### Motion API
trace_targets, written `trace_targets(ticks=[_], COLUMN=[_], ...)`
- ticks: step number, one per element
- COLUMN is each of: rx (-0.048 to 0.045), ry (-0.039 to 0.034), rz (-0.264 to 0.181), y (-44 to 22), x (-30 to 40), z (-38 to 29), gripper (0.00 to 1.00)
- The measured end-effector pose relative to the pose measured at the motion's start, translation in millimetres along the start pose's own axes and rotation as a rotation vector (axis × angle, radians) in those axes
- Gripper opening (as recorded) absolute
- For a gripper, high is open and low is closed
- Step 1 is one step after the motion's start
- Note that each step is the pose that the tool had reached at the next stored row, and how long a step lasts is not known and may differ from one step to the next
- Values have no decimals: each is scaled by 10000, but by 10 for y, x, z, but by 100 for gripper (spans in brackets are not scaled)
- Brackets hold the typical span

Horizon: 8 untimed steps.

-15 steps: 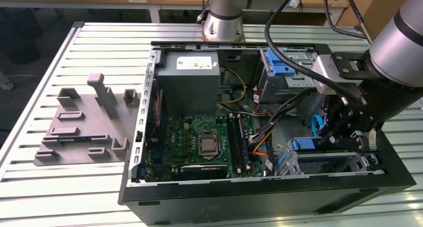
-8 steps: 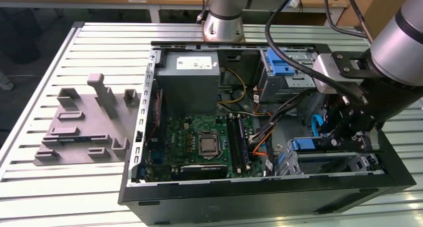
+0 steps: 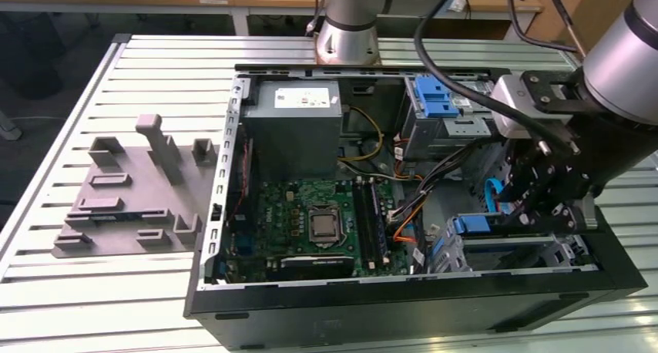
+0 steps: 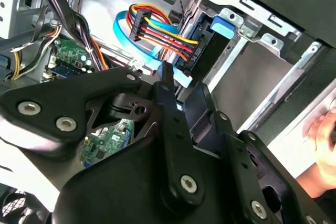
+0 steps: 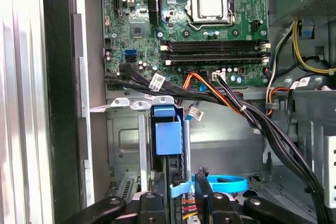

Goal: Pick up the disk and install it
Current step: 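Insert the second disk wire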

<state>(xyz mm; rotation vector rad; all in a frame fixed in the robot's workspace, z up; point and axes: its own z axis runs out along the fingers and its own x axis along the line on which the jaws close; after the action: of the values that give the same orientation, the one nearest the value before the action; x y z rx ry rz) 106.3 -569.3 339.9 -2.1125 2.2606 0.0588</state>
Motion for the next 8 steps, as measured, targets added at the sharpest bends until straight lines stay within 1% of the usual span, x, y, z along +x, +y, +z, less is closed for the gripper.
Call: trace_targets(ticks=[6,7,8], rx=[-3,-5,-5], ry=[1,0,-2], rz=[0,0,0], y=[0,-1,-1], x=[-7,-7,-7], z=[-108,-117,-117], gripper=[36,35,29])
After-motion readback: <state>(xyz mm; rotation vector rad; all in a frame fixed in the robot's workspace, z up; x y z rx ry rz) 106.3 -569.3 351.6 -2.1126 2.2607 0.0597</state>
